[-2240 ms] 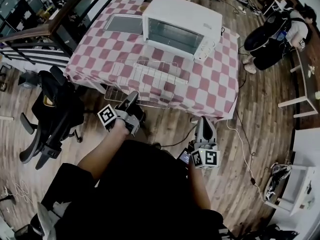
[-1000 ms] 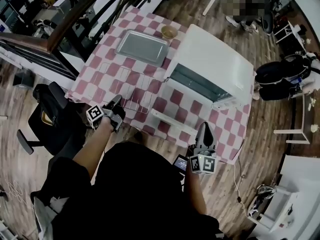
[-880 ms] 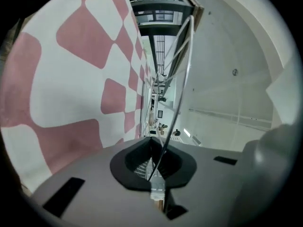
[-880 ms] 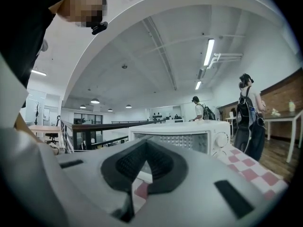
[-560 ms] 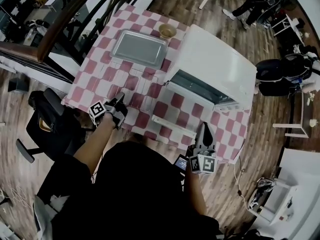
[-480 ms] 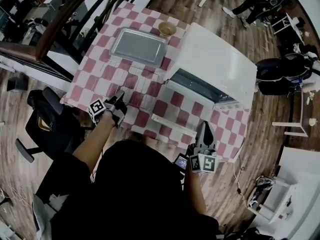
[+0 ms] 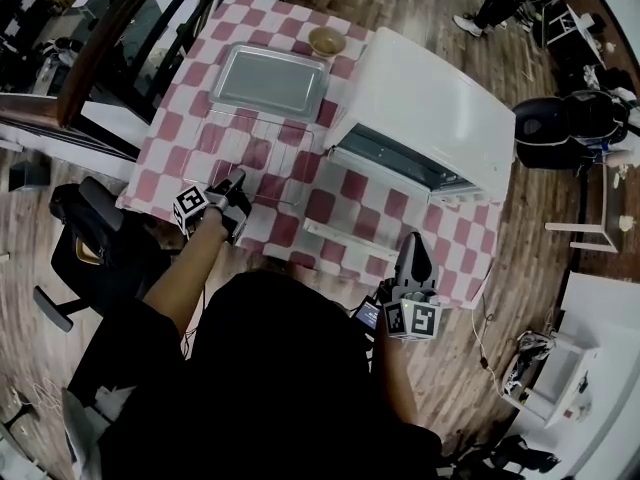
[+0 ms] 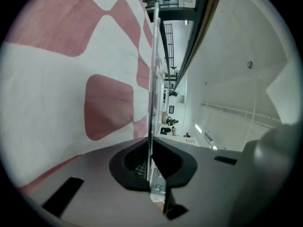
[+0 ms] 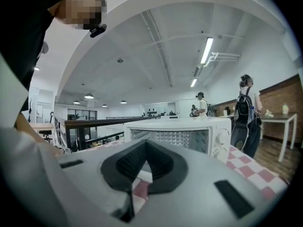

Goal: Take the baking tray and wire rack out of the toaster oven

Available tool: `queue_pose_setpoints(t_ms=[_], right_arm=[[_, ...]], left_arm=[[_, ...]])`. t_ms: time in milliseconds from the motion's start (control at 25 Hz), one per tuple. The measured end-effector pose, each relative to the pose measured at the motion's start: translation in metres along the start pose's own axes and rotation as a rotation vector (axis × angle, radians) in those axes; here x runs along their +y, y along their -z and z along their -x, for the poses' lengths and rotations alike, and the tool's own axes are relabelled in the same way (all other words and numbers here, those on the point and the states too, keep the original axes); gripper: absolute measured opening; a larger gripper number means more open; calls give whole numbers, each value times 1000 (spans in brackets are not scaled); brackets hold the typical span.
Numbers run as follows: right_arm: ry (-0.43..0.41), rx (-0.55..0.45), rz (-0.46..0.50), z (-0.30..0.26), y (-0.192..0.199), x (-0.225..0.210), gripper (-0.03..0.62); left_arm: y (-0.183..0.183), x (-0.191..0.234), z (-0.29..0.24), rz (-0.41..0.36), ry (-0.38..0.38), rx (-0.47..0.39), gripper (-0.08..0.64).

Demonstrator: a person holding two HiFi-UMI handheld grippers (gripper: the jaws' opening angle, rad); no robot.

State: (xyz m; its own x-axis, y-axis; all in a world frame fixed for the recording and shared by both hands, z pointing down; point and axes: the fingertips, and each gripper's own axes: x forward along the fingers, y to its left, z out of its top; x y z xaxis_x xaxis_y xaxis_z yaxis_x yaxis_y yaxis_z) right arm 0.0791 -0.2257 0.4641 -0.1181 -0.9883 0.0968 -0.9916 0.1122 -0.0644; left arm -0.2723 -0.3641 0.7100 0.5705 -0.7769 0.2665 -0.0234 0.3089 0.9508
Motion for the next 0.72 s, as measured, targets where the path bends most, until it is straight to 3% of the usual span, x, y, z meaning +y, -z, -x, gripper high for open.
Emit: queue_pose_setpoints(t_ms=[120, 400, 720], right_arm=[[17, 7, -33, 3, 3, -2, 4], [12, 14, -31, 1, 4, 4, 3], [-33, -4, -14, -4, 1, 14, 3]], left_arm=[[-2, 4, -3, 4, -25, 10, 19], [-2, -1, -6, -27, -111, 20, 264], [0, -6, 0, -30, -180, 47, 396]])
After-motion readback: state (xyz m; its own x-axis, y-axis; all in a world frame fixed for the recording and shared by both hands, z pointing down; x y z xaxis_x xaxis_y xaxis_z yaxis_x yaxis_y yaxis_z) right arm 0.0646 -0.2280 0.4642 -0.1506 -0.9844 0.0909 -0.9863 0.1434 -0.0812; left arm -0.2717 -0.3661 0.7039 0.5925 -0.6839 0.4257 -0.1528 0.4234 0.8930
